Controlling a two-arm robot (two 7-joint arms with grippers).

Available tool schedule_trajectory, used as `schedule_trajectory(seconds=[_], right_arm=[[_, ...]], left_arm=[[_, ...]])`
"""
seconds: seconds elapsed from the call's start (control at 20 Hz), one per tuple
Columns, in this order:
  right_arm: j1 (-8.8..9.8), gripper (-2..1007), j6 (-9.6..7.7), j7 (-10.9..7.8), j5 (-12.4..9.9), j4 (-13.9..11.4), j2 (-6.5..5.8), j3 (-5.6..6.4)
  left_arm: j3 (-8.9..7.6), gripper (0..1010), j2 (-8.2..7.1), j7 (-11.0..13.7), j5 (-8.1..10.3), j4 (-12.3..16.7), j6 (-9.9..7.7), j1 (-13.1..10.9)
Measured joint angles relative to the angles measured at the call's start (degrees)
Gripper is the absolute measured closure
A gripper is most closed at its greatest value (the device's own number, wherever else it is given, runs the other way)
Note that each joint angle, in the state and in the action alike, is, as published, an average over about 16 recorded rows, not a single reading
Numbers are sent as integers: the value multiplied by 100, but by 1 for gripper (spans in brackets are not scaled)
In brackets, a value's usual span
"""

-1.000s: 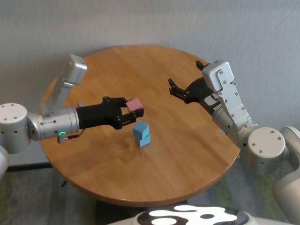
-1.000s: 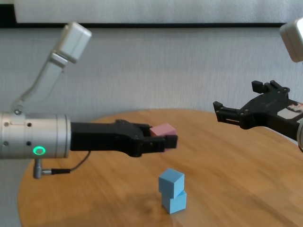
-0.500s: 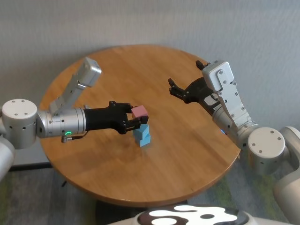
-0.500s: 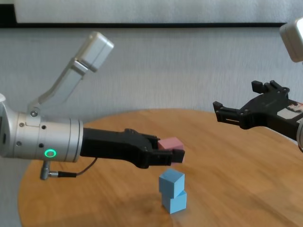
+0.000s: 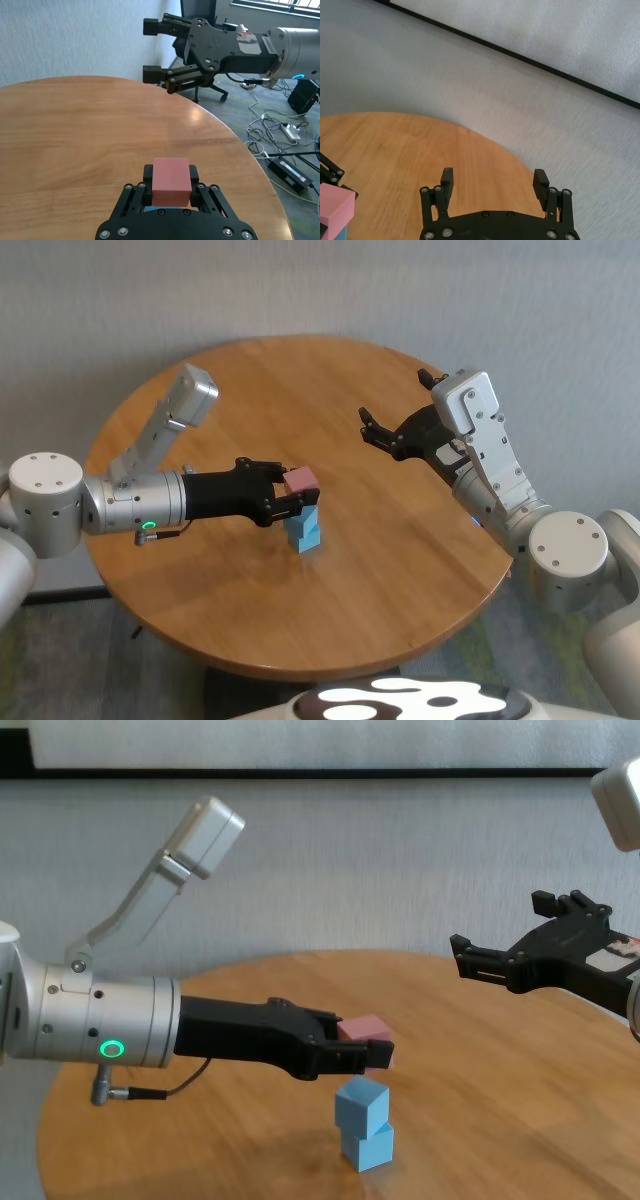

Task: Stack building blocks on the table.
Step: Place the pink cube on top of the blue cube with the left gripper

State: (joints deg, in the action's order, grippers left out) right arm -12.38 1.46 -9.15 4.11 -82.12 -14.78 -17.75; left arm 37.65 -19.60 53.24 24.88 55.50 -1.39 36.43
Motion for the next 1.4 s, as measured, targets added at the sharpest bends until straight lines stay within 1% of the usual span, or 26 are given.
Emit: schedule_trajectory(seconds=[0.35,0.8,1.4], right_arm=[[0,0,0,0,0,0,0,0],[0,0,0,0,0,0,0,0],[0,0,0,0,0,0,0,0]], left_arm=[[122,609,-13,-44,-5,-106,46,80],[265,609,-20,-74,-55,-208,56,176],[371,609,19,-98,-140,-325,95,272]])
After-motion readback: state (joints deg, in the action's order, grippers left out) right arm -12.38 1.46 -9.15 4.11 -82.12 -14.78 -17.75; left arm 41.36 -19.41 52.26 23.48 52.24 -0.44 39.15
